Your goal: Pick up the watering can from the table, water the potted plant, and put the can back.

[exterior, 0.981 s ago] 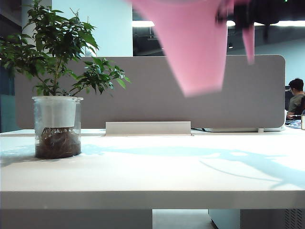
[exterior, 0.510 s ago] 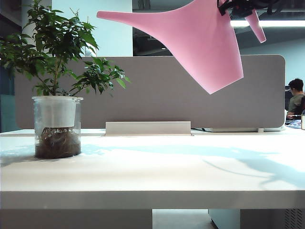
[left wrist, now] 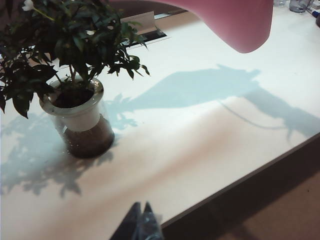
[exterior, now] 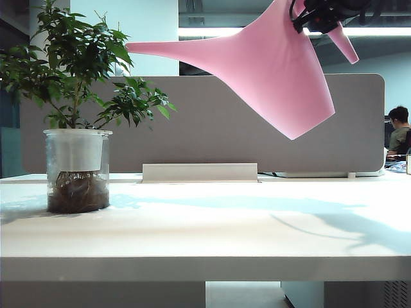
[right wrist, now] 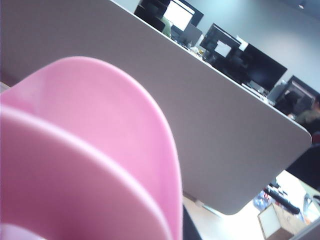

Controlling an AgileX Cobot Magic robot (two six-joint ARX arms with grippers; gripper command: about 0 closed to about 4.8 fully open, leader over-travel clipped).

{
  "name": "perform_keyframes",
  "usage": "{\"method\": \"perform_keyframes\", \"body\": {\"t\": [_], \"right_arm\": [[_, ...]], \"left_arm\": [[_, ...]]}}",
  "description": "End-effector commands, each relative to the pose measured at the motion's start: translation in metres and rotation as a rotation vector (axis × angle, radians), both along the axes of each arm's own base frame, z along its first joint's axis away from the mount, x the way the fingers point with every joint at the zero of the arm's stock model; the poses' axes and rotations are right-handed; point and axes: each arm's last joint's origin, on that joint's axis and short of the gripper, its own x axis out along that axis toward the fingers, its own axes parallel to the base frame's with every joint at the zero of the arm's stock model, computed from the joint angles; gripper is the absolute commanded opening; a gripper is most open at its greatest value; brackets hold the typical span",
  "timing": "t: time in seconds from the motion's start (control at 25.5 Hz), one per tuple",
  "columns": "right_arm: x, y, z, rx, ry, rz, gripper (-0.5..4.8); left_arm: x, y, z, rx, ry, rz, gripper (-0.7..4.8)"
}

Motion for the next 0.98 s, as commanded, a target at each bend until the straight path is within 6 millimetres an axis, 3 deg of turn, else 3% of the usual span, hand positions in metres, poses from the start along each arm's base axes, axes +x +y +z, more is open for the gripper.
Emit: {"method": "perform_keyframes", "body": {"t": [0.04,0.63,0.98], "right_arm": [[-0.004,0.005,0.014,-0.029,-0.089,0.031,-0.03],[-0.013,0.045,0.015,-0.235,-0.166,0.122,-0.03],[0.004,0.054,0.023,-0.225,-0.169,0.075,-0.03]], "left_arm": [[0.0,0.0,0.002,-0.004,-0.015,-0.006,-0.05],[0.0,0.0,0.002,-0.004,-0.016,-0.006,-0.05],[0.0,0.0,0.002,-0.004,-0.016,-0.005,-0.05]]}}
